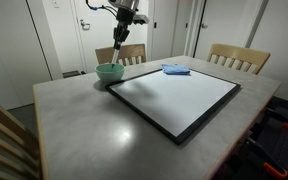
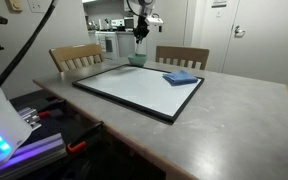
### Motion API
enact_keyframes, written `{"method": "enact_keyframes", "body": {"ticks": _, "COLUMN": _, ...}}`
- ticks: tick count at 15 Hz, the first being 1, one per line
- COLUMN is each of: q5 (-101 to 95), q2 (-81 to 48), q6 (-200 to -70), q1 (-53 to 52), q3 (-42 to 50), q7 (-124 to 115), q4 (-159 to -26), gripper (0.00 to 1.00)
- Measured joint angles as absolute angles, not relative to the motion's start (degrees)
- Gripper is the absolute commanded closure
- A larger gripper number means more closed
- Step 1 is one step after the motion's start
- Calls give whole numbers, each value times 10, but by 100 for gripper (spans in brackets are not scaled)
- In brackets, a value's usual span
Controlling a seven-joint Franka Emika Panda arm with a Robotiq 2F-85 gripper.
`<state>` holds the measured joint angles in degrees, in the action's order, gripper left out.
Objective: Take the marker out of the bowl and use it to write on the board
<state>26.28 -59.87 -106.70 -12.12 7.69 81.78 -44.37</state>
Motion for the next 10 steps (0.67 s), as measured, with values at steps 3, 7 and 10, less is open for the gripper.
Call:
{"method": "enact_keyframes", "body": {"ticks": 3, "q5": 238, "q2": -576, "q6": -1030, "q1": -138, "q3": 97, "q7": 770, "q4": -443, "gripper": 95}}
{"method": "enact_keyframes", "body": {"ticks": 7, "q5": 230, "q2": -550, "q6": -980, "q1": -146, "q3": 109, "q7": 717, "q4": -442, "gripper": 95}}
{"method": "enact_keyframes", "body": {"ticks": 10, "q5": 229, "q2": -535, "q6": -931, "q1": -146, "q3": 119, "q7": 671, "q4": -442, "gripper": 95}}
